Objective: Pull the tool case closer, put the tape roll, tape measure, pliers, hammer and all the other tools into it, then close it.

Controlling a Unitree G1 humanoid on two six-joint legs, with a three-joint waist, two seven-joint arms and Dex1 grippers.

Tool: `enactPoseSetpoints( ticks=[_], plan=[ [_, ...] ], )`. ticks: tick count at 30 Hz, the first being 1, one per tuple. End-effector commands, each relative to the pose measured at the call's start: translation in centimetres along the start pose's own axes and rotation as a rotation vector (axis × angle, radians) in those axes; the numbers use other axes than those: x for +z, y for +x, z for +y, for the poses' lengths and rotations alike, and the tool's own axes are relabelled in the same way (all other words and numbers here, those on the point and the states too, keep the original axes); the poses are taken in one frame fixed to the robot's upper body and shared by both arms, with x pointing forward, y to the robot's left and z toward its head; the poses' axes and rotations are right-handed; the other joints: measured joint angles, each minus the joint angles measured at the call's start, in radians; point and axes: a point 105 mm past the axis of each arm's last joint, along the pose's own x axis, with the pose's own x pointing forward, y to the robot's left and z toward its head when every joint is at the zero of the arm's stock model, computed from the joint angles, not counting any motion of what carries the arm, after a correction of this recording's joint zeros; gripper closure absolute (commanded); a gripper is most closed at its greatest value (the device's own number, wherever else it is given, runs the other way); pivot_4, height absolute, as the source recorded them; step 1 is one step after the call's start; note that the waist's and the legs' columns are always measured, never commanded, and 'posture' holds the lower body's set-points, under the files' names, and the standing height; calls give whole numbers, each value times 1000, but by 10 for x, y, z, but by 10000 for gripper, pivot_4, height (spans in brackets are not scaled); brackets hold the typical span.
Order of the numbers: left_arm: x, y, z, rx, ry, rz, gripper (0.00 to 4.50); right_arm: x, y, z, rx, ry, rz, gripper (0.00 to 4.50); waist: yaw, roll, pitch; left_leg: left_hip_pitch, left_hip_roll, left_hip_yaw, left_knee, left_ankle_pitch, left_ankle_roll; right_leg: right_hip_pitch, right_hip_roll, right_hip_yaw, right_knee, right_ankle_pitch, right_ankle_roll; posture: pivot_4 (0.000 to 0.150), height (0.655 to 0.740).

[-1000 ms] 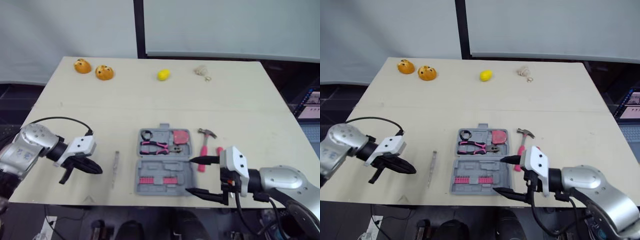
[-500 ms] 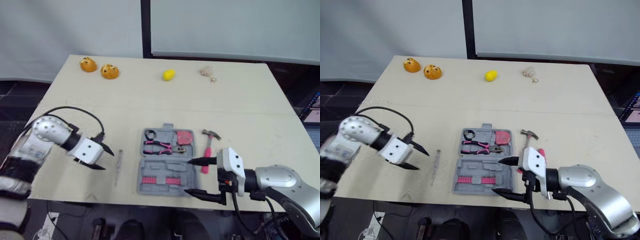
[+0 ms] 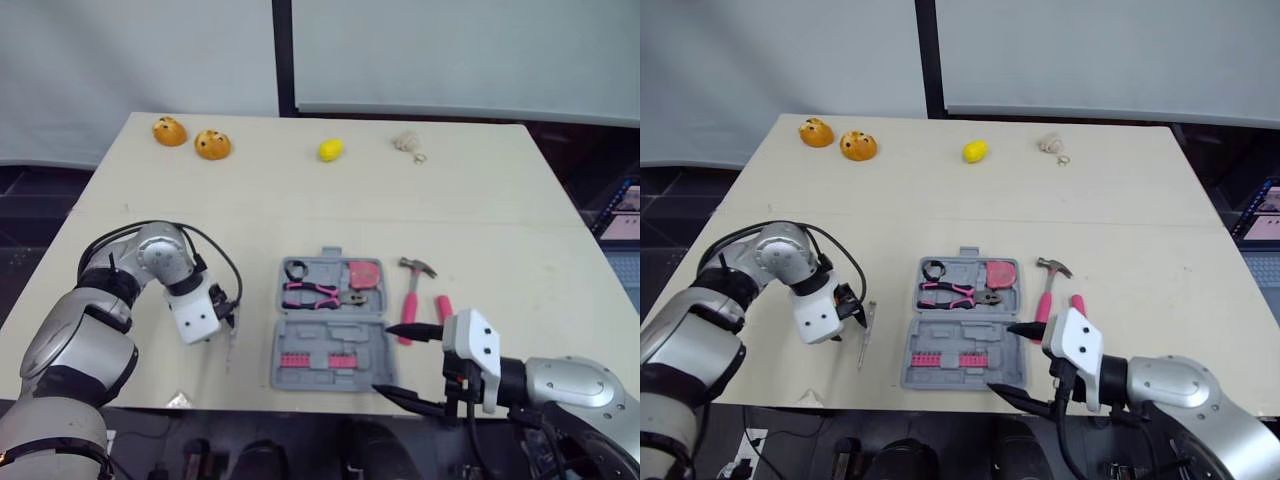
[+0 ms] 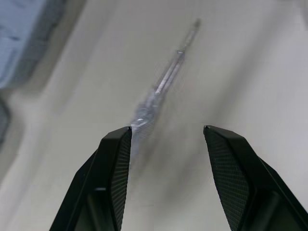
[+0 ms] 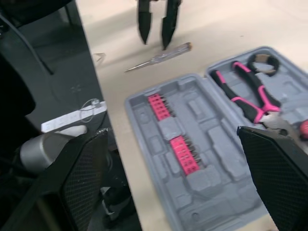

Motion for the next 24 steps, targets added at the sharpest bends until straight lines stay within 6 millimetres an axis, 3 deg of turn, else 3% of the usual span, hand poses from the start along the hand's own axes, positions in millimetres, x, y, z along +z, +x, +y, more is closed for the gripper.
enactPoseSetpoints(
  ticks=[1,9,12,14,16,24],
  plan=[
    [-1,3,3,-16,45,21,19408,9,-3,0,-20,-37,-27,0,1,0,0,0,0,0,0,0,0,0,0,0,0,0,0,1500,7370],
    [-6,18,10,-35,73,78,19408,11,-7,1,-30,-32,-22,0,2,0,-1,0,3,0,0,0,1,1,0,0,0,0,1,1500,7370],
    [-11,21,4,-84,62,111,27864,10,-10,0,-39,-31,-16,0,4,4,-4,2,3,0,0,0,1,2,0,1,1,1,1,1500,7370],
    [-14,23,3,-96,55,126,37966,10,-12,-1,-44,-31,-13,0,6,9,-6,3,3,0,0,-1,3,2,0,1,1,1,1,1500,7370],
    [-14,24,4,-88,55,126,44202,11,-12,0,-46,-31,-13,0,6,11,-8,3,2,-1,0,-1,5,3,0,2,1,1,1,1500,7370],
    [-14,-1,-1,-12,-58,76,44202,12,-13,1,-41,-25,-19,0,1,7,-6,2,2,-1,0,0,3,2,1,3,3,1,1,1500,7370]
  ],
)
